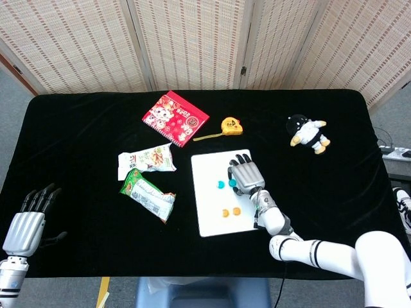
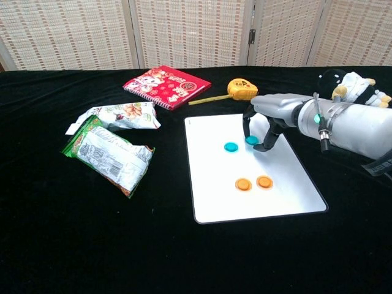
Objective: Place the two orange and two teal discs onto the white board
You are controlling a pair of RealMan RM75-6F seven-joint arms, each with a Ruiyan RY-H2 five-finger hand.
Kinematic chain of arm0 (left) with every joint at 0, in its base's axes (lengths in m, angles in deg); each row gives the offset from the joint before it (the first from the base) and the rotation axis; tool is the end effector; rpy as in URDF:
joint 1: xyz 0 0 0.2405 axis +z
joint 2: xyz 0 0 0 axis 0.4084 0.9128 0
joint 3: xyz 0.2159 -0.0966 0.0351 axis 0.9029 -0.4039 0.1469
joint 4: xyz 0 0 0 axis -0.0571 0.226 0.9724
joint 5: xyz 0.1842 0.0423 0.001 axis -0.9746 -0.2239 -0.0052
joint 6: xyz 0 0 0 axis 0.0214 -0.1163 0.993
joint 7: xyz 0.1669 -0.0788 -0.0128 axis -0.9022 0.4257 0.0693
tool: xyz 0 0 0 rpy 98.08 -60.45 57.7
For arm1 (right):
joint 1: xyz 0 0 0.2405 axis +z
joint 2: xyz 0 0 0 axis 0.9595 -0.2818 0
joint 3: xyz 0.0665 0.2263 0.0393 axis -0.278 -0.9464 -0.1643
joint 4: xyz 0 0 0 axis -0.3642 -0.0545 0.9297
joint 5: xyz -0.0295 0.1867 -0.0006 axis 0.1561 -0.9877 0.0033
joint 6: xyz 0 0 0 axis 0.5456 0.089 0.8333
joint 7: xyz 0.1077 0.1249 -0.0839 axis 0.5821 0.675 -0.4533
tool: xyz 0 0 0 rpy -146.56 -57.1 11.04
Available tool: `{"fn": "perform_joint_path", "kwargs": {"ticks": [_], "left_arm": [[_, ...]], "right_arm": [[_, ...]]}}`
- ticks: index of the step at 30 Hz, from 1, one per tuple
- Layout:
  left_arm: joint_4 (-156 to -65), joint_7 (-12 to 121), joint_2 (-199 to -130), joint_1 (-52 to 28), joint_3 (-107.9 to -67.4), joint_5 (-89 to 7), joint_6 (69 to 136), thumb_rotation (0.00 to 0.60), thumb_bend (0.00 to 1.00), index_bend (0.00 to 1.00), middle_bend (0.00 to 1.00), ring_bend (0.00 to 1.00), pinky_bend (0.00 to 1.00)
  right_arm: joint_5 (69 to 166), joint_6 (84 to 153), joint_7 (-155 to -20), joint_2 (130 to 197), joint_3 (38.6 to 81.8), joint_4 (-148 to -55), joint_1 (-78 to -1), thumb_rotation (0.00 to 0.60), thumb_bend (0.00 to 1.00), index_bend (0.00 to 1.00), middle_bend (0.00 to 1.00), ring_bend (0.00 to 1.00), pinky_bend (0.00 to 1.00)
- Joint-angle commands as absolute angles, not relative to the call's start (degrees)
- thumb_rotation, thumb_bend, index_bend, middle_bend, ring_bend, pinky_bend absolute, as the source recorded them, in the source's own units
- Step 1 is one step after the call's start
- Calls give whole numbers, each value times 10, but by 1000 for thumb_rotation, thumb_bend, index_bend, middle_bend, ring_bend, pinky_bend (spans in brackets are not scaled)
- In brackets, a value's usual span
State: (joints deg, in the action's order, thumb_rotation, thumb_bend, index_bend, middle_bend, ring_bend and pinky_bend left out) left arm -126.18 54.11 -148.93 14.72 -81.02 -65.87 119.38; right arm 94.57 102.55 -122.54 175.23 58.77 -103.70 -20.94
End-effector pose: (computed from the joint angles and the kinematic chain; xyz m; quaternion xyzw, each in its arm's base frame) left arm -0.2845 0.2377 0.1433 -0.6331 -0.3803 -0.3747 0.5605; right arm -0.1245 -0.3979 -0.0495 0.7511 -0.4145 0.2690 0.4378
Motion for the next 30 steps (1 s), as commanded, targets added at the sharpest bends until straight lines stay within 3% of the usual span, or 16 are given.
{"fn": "perform_joint_path", "kwargs": {"ticks": [1, 5, 11, 14, 24, 30], "left_arm": [[-1261, 541, -1490, 147, -810, -659, 1194, 600, 149, 37, 48, 98, 0], [-1260, 542, -1491, 147, -811, -659, 1194, 600, 149, 37, 48, 98, 0], [-1257, 543, -1492, 147, -811, -657, 1193, 600, 149, 37, 48, 98, 0], [-1256, 544, -1492, 147, -811, -658, 1194, 600, 149, 37, 48, 98, 0], [-1263, 542, -1489, 140, -822, -657, 1195, 600, 149, 39, 48, 98, 0], [-1276, 521, -1487, 131, -834, -646, 1191, 600, 149, 48, 48, 100, 0]], "right_arm": [[946, 1027, -1224, 1754, 589, -1036, -208, 600, 270, 481, 157, 18, 0], [947, 1026, -1224, 1755, 594, -1033, -205, 600, 270, 436, 151, 28, 0], [949, 1024, -1219, 1750, 598, -1034, -204, 600, 270, 235, 132, 18, 0], [954, 1026, -1210, 1746, 598, -1040, -206, 600, 270, 185, 130, 18, 0], [1019, 1128, -1137, 1662, 593, -1129, -279, 600, 269, 175, 136, 49, 0], [1106, 1197, -1048, 1579, 616, -1195, -361, 600, 269, 188, 128, 41, 0]]}}
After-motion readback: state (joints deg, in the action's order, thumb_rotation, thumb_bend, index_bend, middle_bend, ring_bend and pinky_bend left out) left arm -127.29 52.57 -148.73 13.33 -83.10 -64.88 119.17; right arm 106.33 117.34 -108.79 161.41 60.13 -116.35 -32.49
